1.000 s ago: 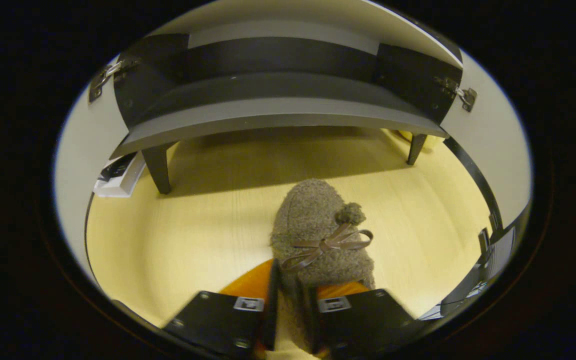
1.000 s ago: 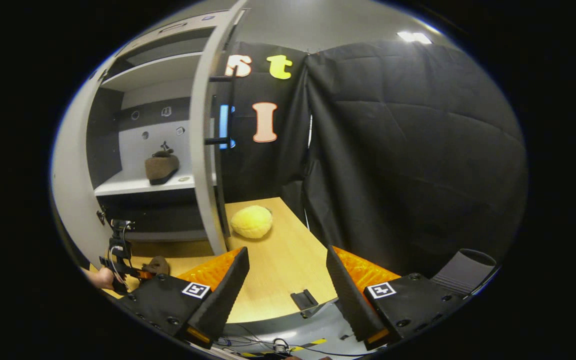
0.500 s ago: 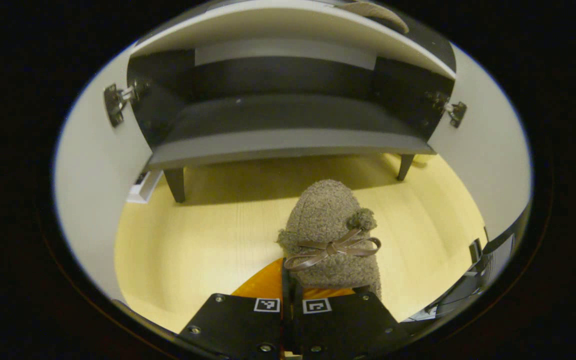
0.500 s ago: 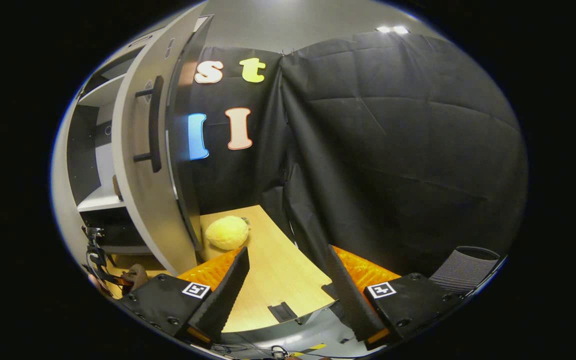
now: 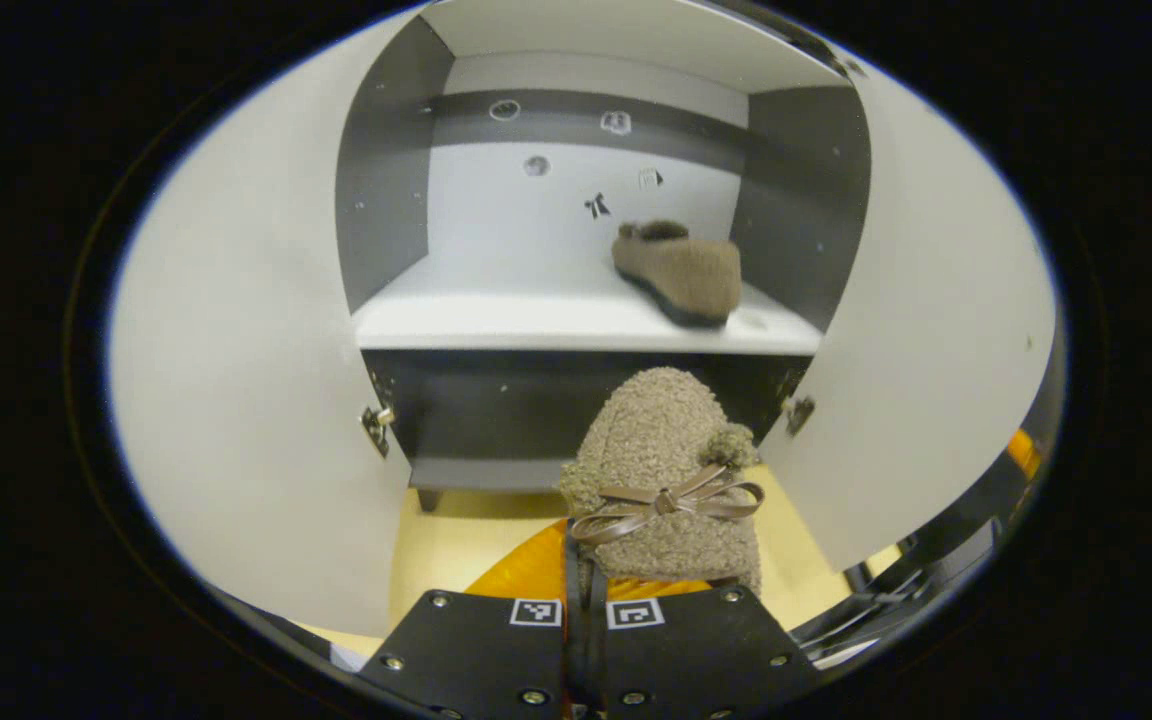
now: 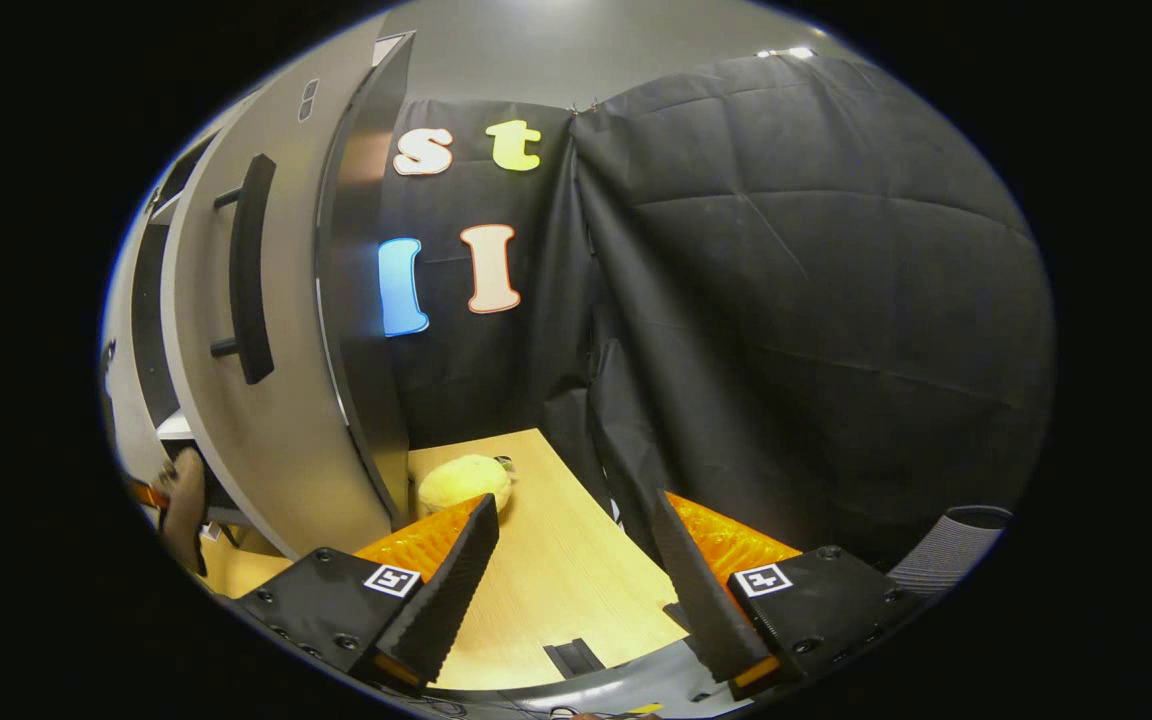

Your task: Grab one shoe with the right hand and put it into the shoe cabinet, grab the other shoe with the left hand and put it into the shoe cabinet; then close the right door with the right hand and the left door with the left hand.

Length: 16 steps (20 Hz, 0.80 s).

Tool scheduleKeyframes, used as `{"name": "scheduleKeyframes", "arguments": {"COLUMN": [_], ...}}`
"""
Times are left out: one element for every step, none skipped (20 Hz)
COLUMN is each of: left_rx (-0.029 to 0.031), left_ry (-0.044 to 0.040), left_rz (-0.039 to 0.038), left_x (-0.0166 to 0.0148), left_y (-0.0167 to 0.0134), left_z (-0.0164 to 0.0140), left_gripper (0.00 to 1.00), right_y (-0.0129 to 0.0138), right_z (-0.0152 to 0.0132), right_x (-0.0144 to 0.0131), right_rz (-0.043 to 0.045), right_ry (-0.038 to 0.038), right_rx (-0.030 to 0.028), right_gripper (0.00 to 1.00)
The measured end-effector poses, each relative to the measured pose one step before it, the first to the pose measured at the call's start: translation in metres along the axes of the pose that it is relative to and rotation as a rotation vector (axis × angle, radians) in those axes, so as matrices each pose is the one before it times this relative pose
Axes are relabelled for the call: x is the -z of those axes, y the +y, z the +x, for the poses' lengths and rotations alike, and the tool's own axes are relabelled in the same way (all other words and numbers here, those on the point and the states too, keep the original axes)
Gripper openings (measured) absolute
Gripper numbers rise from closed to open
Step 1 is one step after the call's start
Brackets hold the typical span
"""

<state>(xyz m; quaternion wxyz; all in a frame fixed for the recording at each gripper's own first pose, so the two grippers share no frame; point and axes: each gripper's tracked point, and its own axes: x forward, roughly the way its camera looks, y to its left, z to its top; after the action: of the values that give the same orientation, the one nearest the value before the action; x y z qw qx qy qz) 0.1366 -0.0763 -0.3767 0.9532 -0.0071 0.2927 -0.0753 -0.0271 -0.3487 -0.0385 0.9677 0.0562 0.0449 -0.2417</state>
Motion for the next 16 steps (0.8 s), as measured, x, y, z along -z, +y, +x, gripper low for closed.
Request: {"name": "scheduleKeyframes", "arguments": {"left_rx": [-0.02061, -0.02973, -0.02237, -0.01223, -0.01186, -0.01755, -0.01885, -0.01386, -0.01226, -0.01266, -0.00540, 0.00774, 0.00754, 0.01109, 0.00697, -0.00031], "left_ry": [-0.05113, -0.04645, -0.03458, -0.02581, -0.02390, -0.01851, -0.01492, -0.01865, -0.01700, -0.02201, -0.01508, -0.00294, 0.00248, 0.00786, 0.01505, 0.02076], "left_rz": [0.01203, 0.01226, 0.00026, -0.00369, -0.00124, -0.00175, -0.00124, 0.00046, 0.00221, 0.00098, -0.00251, 0.00269, 0.00307, 0.01167, 0.01447, 0.01997], "left_x": [-0.00543, -0.00317, 0.00106, -0.00239, 0.00002, 0.00223, -0.00075, 0.00106, 0.00324, -0.00704, 0.00064, 0.00513, 0.00424, -0.00084, 0.00083, -0.00137], "left_y": [0.00413, 0.00863, 0.00271, 0.00499, 0.00072, 0.00399, 0.00252, -0.00086, -0.00115, 0.00176, -0.00146, -0.00073, -0.00134, -0.00133, 0.00038, 0.00052], "left_z": [0.00000, 0.00441, 0.00998, 0.00703, 0.00307, 0.01068, 0.00025, 0.00366, 0.00380, -0.00773, 0.00263, 0.00612, 0.00242, 0.00182, 0.00144, -0.00444], "left_gripper": [0.01, 0.01, 0.01, 0.01, 0.01, 0.01, 0.01, 0.01, 0.01, 0.01, 0.01, 0.01, 0.01, 0.01, 0.01, 0.01], "right_y": [0.00121, 0.00037, -0.00007, -0.00063, 0.00167, 0.00026, -0.00183, -0.00493, -0.00432, -0.00340, -0.00438, -0.00347, -0.00337, -0.00439, -0.00626, -0.00659], "right_z": [0.00371, 0.00381, 0.00252, 0.00193, 0.00168, 0.00122, 0.00201, -0.00170, 0.00074, -0.00109, -0.00251, -0.00166, -0.00195, -0.00277, -0.00294, -0.00293], "right_x": [-0.00271, -0.00155, -0.00168, -0.00223, -0.00222, -0.00147, 0.00017, -0.00215, -0.00218, -0.00178, -0.00521, -0.00369, -0.00336, -0.00084, -0.00150, -0.00026], "right_rz": [-0.00297, -0.00353, -0.00032, 0.00463, 0.00950, 0.00570, 0.00332, 0.00279, 0.00564, 0.00928, 0.01411, 0.01386, 0.01768, 0.01265, 0.01153, 0.00740], "right_ry": [-0.00325, -0.00288, -0.00447, -0.00631, -0.00600, -0.00261, -0.00366, -0.00837, -0.00712, -0.00688, -0.01455, -0.01148, -0.01174, -0.00846, -0.00855, -0.00594], "right_rx": [-0.01029, -0.00615, -0.00153, -0.00152, -0.00839, -0.00469, 0.00328, 0.01155, 0.01400, 0.00983, 0.01184, 0.00945, 0.00824, 0.00982, 0.01640, 0.01532], "right_gripper": [0.97, 0.97, 0.97, 0.97, 0.97, 0.97, 0.97, 0.97, 0.97, 0.97, 0.96, 0.96, 0.95, 0.95, 0.94, 0.94]}}
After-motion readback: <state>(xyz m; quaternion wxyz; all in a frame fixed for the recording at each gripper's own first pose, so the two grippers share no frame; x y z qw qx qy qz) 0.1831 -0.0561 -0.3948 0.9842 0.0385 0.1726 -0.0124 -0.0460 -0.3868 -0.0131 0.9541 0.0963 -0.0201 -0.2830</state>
